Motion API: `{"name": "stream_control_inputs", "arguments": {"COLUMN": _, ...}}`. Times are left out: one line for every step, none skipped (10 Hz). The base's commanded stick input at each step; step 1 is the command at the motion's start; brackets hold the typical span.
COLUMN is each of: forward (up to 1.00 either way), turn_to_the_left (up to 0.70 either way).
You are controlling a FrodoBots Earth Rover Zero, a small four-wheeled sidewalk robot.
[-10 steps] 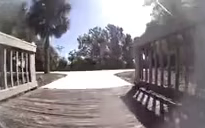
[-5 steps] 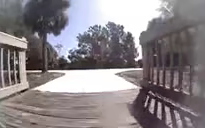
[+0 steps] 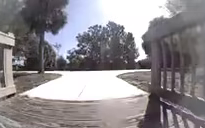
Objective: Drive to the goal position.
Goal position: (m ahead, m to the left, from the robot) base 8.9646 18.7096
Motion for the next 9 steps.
{"name": "stream_control_inputs", "arguments": {"forward": 0.7, "turn_to_the_left": 0.0}}
{"name": "stream_control_inputs", "arguments": {"forward": 0.7, "turn_to_the_left": 0.0}}
{"name": "stream_control_inputs", "arguments": {"forward": 0.7, "turn_to_the_left": 0.0}}
{"name": "stream_control_inputs", "arguments": {"forward": 0.7, "turn_to_the_left": 0.0}}
{"name": "stream_control_inputs", "arguments": {"forward": 0.7, "turn_to_the_left": 0.02}}
{"name": "stream_control_inputs", "arguments": {"forward": 0.7, "turn_to_the_left": 0.25}}
{"name": "stream_control_inputs", "arguments": {"forward": 0.7, "turn_to_the_left": 0.35}}
{"name": "stream_control_inputs", "arguments": {"forward": 0.7, "turn_to_the_left": 0.35}}
{"name": "stream_control_inputs", "arguments": {"forward": 0.7, "turn_to_the_left": 0.35}}
